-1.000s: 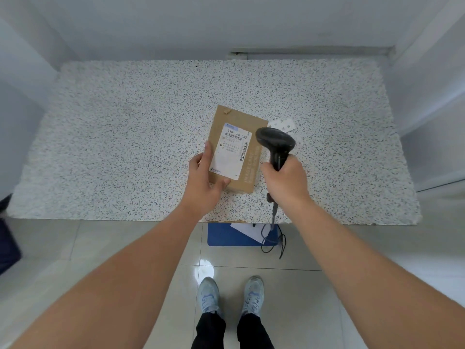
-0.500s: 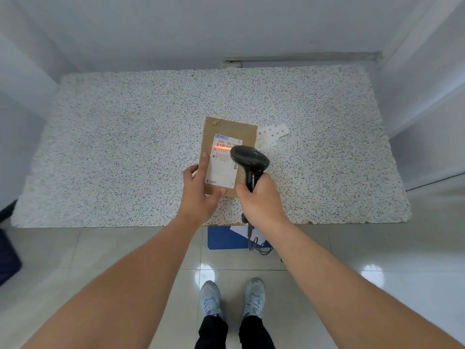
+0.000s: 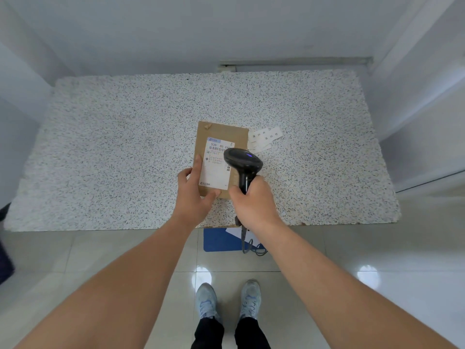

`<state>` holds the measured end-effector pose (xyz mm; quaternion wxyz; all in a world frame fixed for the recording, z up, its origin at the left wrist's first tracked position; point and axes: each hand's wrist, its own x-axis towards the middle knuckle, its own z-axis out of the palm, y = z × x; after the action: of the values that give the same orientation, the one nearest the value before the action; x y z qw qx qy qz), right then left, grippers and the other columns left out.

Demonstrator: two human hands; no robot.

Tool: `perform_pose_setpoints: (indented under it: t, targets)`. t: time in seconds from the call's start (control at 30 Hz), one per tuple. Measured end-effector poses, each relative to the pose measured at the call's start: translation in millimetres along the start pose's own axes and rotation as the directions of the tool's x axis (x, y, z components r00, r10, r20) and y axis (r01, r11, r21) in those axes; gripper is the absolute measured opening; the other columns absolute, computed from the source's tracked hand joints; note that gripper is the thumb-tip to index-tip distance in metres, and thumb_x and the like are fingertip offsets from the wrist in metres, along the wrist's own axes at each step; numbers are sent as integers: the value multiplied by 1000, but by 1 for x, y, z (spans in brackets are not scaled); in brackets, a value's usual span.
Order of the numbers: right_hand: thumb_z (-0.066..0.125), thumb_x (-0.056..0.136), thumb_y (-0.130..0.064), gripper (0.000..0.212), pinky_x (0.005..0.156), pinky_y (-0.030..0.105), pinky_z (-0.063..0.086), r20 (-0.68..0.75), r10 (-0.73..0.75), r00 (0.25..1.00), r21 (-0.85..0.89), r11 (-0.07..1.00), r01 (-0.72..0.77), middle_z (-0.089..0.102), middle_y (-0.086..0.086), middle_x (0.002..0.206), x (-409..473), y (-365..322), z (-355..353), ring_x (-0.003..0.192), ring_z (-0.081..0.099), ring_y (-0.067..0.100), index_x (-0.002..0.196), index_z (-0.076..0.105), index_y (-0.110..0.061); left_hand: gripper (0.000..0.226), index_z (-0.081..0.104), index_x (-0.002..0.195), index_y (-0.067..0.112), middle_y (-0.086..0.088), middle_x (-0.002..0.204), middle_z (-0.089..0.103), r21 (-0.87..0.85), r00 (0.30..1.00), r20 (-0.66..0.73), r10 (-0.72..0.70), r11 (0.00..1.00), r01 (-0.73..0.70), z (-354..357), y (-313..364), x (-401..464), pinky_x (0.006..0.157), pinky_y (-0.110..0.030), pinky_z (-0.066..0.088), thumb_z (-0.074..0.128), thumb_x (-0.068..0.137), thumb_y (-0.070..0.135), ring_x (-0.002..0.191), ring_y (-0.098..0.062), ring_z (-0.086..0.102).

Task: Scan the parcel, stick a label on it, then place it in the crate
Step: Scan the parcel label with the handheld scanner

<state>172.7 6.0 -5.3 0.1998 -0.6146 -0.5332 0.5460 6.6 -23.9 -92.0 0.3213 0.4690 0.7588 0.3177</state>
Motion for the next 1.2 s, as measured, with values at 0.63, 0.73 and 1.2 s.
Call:
perform_pose_setpoints:
  t: [0.63, 0.73, 1.2]
  targets:
    - [69, 97, -18, 23, 72, 32, 57, -215, -53, 975, -284, 959, -11, 58, 12, 112, 46, 30, -21, 88, 62, 20, 114, 61, -4, 105, -1, 162, 34, -12, 144, 33, 97, 982, 64, -176, 981, 169, -11, 10, 10, 99, -28, 33, 75, 90, 24, 119, -20, 44]
    - [70, 97, -19, 27, 83, 39, 59, -254, -32, 967, -347, 936, -60, 64, 14, 112, 60, 40, -29, 100, 65, 27, 117, 63, -2, 104, -1, 162, 34, -13, 143, 33, 118, 973, 82, -217, 971, 206, -12, 8, 15, 96, -29, 34, 74, 90, 25, 112, -19, 42]
    - [72, 97, -22, 35, 87, 42, 61, -302, 103, 948, -386, 896, -220, 65, 16, 119, 103, 67, -43, 102, 69, 29, 125, 62, -3, 106, -2, 161, 23, -22, 151, 31, 333, 910, 141, -390, 884, 327, -16, 41, 42, 97, -45, 50, 75, 89, 21, 130, -40, 46]
